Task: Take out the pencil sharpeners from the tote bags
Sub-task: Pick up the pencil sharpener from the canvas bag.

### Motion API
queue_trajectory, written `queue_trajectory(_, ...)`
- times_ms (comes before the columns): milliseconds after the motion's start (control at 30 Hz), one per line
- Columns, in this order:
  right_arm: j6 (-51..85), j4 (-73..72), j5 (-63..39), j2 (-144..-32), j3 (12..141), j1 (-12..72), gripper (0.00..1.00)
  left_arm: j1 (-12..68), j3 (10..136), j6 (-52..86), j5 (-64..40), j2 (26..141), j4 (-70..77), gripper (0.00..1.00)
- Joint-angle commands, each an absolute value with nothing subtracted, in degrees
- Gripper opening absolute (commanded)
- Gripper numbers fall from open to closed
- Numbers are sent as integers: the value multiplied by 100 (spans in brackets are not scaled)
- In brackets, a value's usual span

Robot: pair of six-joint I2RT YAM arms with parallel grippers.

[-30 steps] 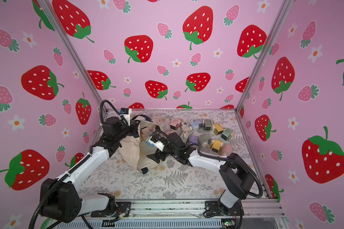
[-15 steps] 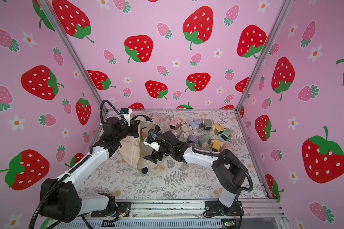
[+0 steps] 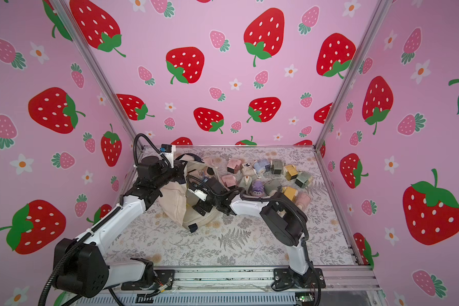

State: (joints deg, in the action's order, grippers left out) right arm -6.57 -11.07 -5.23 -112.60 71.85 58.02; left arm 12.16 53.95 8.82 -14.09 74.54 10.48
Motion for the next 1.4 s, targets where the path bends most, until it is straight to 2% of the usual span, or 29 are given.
queue_trajectory(0, -744, -1063, 494, -11390, 7388, 5827, 99, 1274, 5754, 791, -1571, 7387, 1582, 0)
queue_trajectory(333, -1006, -703, 1427, -12208, 8272, 5818, 99, 1273, 5750, 783, -1573, 7377, 1581, 0)
queue_trajectory(633, -1037, -430, 1701, -12711, 8927, 5739, 99, 1274, 5757, 782, -1573, 7392, 1573, 0)
queue_trajectory(1100, -678, -70, 1424, -13193, 9431, 5669, 100, 1274, 5764, 790, -1584, 7400, 1575, 0)
queue_trajectory(1367, -641, -310, 942, -12798, 9090, 5687, 90, 1274, 5764, 787, -1582, 7409, 1576, 0)
